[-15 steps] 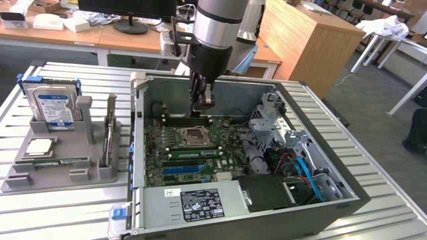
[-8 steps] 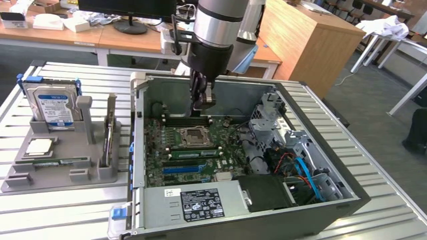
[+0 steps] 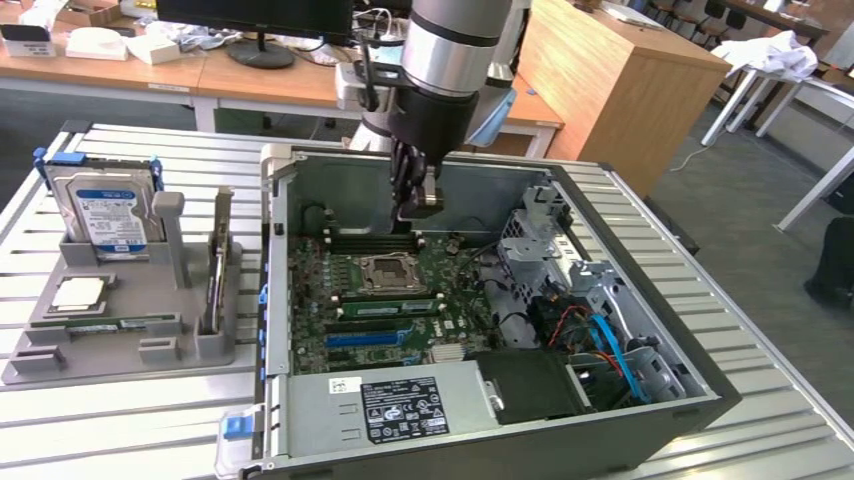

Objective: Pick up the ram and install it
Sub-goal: 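Press down the ram until it locks into place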

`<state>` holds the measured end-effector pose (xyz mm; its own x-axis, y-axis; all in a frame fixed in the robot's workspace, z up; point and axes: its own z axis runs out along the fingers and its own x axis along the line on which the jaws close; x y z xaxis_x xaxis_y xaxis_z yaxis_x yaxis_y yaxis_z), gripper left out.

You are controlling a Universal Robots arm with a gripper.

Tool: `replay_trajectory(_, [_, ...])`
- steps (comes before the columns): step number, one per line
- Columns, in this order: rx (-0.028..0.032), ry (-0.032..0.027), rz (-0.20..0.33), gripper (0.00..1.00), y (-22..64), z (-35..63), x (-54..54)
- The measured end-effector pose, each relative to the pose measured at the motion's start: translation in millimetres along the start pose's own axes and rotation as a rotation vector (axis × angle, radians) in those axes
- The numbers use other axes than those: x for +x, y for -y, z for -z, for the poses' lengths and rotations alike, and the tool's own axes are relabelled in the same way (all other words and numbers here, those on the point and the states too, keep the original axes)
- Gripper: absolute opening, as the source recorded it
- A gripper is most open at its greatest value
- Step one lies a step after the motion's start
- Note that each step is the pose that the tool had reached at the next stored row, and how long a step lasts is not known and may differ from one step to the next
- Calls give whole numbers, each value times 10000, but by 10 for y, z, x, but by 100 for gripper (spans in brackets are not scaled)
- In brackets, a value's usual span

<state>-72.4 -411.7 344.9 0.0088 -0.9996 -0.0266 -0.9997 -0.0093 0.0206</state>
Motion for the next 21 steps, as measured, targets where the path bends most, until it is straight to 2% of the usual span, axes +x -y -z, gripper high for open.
replay_trajectory(8, [0,-1,0,10,206,5,7])
replay_trajectory(10, [0,0,1,10,313,7,11])
replay_trajectory(21, [0,0,0,10,316,7,10])
